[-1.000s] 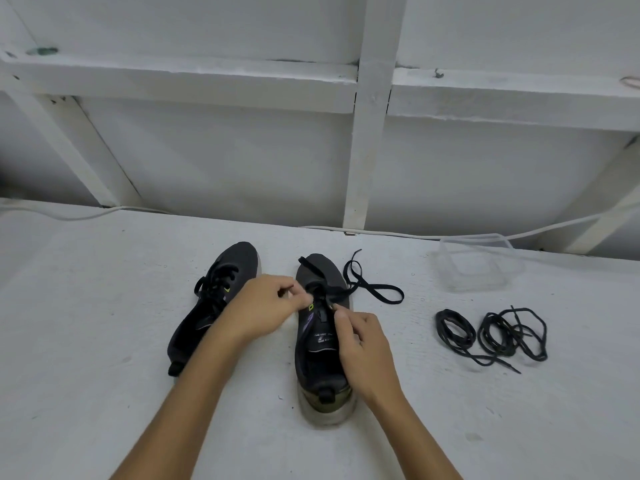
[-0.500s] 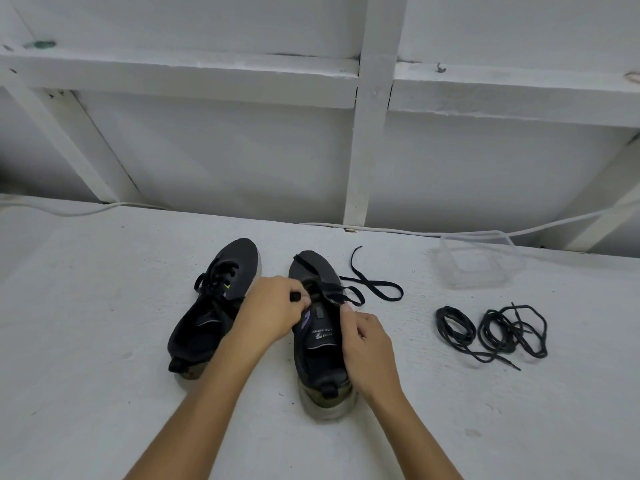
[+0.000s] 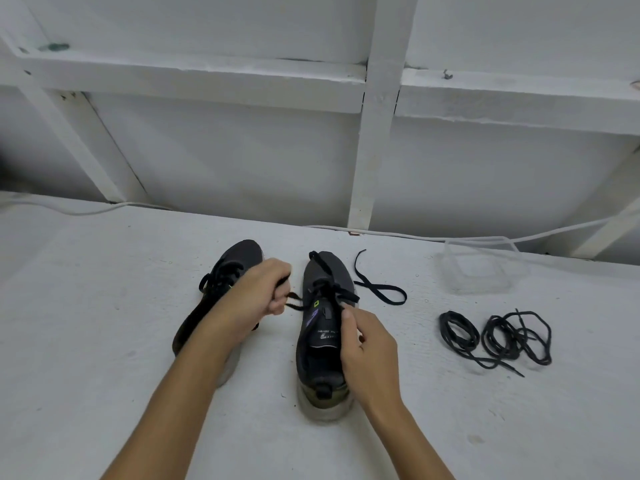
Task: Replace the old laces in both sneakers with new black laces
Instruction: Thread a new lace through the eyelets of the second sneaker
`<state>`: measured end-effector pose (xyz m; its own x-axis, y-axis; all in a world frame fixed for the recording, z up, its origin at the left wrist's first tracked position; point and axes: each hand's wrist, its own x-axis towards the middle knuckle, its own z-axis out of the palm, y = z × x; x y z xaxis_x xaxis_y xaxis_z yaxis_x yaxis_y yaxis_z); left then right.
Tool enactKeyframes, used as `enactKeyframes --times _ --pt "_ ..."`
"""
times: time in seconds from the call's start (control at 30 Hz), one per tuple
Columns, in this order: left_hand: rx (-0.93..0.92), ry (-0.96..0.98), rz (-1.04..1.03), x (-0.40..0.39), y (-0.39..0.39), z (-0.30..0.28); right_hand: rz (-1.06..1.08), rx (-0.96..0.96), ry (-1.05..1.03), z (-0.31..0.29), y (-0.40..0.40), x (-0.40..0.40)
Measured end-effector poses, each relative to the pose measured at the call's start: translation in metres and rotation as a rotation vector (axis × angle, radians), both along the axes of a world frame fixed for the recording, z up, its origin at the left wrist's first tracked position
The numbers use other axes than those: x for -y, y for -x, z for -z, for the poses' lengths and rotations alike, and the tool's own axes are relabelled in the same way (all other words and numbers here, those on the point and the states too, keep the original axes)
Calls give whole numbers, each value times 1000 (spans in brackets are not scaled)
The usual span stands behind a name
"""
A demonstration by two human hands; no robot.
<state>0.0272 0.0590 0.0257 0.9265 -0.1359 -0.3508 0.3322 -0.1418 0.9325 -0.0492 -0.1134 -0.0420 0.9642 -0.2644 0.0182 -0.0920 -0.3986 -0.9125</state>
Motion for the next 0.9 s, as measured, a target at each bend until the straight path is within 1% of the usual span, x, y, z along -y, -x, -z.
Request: enactKeyframes --times 0.07,0.1,0.13,0.17,0.2,0.23,0.27,0.3,0.37,0.4,0.5,0.63,0.67,0.7,0.73,0.8,0.9 --pt "152 -493 49 2 5 10 -14 -1 10 -1 -1 0" --pt "222 -664 92 5 7 11 -12 -12 14 -1 -2 0" --pt "262 -762 149 6 9 10 -9 -27 23 -1 -2 1" --pt "265 -805 208 7 9 9 -4 -43 39 -1 -2 0" --pt "246 -785 255 7 8 6 2 -64 60 -2 -2 0" --pt "214 -688 289 5 7 2 8 -85 84 -4 -3 -1" --pt "171 -508 300 2 7 -5 14 -106 115 -6 -3 -1" --pt "132 -282 285 -2 6 -13 18 -123 151 -8 -4 -2" --pt "111 171 205 -9 2 -28 26 -150 203 -10 -5 -3" --pt "116 322 153 -13 1 -33 28 -163 210 -11 -5 -3" --pt "166 576 11 -22 0 -48 28 -185 226 -11 -5 -4" --pt "222 786 -138 -25 4 -62 19 -213 232 -12 -6 -4" --pt "225 812 -157 -24 4 -63 12 -241 228 -12 -7 -3" --pt "230 796 -163 -23 4 -63 9 -266 227 -12 -8 -2" --pt "243 720 -157 -23 2 -61 9 -276 238 -11 -9 -1" --pt "276 439 -99 -21 -1 -56 14 -268 262 -10 -9 -1" --pt "335 12 -80 -18 -4 -47 14 -233 202 -7 -6 -5"
